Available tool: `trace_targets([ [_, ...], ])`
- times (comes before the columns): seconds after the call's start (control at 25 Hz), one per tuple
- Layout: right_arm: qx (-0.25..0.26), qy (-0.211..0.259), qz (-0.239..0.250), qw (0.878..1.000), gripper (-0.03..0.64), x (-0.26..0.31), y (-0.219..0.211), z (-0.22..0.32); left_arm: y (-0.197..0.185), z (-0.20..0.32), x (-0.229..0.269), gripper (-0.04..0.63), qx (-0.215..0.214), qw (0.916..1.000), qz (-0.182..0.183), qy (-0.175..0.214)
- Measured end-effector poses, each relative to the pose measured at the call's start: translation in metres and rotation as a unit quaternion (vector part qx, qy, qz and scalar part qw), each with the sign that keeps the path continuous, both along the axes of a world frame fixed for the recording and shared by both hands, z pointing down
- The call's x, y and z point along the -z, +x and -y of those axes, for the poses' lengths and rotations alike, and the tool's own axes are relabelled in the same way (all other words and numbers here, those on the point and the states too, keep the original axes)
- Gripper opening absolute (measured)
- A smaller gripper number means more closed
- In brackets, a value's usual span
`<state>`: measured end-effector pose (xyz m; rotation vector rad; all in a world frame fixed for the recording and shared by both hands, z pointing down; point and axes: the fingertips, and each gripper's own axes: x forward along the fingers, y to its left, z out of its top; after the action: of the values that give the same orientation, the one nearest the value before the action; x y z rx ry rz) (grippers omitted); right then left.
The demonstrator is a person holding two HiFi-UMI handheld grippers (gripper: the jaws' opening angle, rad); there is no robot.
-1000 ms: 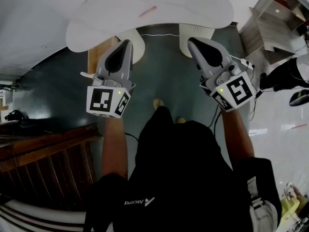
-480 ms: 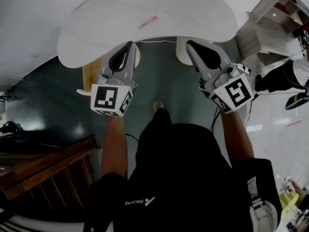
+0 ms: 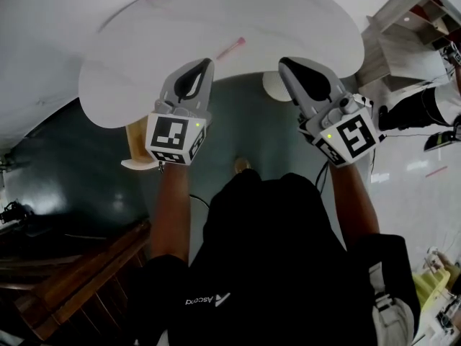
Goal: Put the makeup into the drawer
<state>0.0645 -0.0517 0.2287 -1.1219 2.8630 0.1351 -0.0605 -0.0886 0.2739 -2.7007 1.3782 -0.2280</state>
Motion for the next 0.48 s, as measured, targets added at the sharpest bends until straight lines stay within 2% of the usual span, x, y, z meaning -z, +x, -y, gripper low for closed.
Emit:
trace_targets([
  [0.28, -0.017, -0.017, -0.015, 1.0, 0.003, -0.012, -0.019, 0.033, -0.009, 0.042, -0.03, 0.012, -0.027, 0.9986, 0.021, -0.041],
  [0.48, -0.008, -0.023, -0.009, 1.0, 0.003, -0.018, -0.026, 0.049, -0.009, 0.064, -0.06, 0.012, -0.037, 0.9949, 0.047, -0.082],
])
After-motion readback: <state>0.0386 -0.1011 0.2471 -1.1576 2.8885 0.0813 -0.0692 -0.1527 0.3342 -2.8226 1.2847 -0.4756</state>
